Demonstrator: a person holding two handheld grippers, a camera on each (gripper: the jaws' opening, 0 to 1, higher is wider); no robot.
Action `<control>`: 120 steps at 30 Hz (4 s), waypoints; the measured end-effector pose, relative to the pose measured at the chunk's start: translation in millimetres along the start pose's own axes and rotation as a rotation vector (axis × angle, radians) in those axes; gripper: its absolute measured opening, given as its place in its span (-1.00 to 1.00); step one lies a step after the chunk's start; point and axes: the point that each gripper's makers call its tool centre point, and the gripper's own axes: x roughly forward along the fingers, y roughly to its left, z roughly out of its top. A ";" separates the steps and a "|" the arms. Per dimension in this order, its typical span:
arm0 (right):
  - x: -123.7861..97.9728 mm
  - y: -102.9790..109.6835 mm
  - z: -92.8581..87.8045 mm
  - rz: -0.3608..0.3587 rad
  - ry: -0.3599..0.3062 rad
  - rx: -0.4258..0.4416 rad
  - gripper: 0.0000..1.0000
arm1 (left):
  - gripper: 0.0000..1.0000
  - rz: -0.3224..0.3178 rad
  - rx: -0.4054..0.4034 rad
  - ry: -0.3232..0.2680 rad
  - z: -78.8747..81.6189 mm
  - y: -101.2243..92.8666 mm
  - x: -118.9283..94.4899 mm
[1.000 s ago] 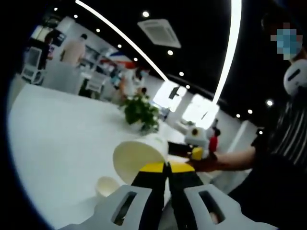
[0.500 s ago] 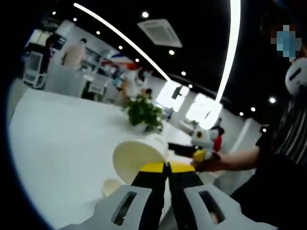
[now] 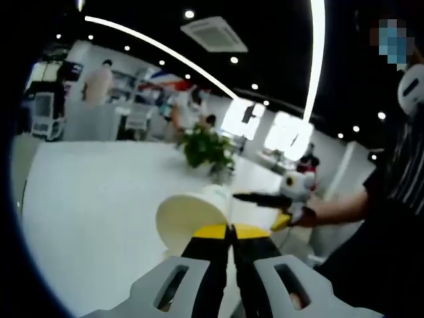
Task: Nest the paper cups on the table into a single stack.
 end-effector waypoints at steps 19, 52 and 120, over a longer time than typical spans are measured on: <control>-7.4 3.5 -8.1 0.000 -0.008 0.019 1.00 | -1.00 0.032 0.251 0.152 11.4 -16.2 13.9; 5.4 5.3 -21.0 0.009 0.052 -0.026 1.00 | -1.00 0.067 0.485 0.577 -37.2 18.1 23.5; -7.9 4.5 -50.5 0.020 0.055 0.052 1.00 | -0.99 -0.156 0.841 1.086 -147.7 57.7 76.2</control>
